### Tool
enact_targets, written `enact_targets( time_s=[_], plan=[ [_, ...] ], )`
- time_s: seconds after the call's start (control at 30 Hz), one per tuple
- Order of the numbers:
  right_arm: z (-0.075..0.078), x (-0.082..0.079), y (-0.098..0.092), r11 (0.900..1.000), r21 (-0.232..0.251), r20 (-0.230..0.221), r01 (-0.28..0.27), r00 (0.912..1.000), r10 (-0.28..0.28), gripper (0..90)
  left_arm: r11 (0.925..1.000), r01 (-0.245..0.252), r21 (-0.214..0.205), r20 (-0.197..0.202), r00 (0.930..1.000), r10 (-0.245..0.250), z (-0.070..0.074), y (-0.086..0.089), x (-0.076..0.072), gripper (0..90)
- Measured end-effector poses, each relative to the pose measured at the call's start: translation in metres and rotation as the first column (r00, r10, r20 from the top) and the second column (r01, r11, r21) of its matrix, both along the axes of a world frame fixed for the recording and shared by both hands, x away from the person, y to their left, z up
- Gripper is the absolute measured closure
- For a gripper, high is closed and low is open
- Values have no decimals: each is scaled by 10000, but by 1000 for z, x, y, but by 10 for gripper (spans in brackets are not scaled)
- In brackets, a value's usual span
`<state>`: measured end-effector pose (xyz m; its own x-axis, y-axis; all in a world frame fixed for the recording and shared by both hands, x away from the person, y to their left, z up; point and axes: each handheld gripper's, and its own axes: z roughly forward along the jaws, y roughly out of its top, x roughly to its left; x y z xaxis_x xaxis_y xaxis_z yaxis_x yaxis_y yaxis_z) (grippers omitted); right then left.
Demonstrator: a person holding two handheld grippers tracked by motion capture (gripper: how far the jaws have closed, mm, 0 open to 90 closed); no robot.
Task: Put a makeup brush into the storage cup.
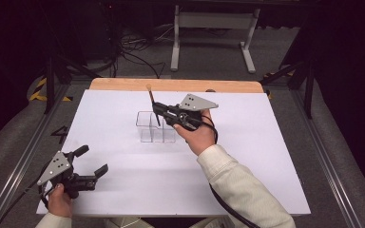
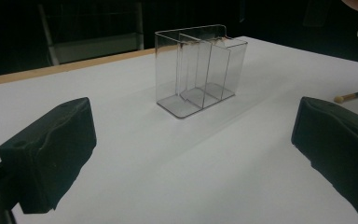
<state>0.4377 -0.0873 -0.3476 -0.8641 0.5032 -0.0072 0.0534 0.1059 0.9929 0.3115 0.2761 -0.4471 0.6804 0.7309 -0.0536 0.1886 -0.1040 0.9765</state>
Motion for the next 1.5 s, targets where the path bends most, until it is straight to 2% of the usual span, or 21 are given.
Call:
enact_targets(
  time_s=[0.37, 0.63, 1.1, 1.5],
  plan=[
    [-3, 11, 13, 9985, 387, -150, 394, 9991, -388, 830, 9999, -10, -121, -12, 10000, 10, 0, 1, 0, 6],
    [-12, 19, 19, 9968, 393, -380, 696, 9970, -681, 830, 9999, -3, -124, -26, 10000, 3, 0, 0, 0, 6],
    [-32, 32, 21, 9921, 55, -723, 1254, 9896, -1247, 829, 10000, 33, -93, -45, 10000, -34, -1, 1, 0, 6],
    [-46, 32, 22, 9904, -221, -1055, 1366, 9848, -1382, 829, 10000, 55, -50, -52, 10000, -55, 0, 1, 0, 6]
  ],
)
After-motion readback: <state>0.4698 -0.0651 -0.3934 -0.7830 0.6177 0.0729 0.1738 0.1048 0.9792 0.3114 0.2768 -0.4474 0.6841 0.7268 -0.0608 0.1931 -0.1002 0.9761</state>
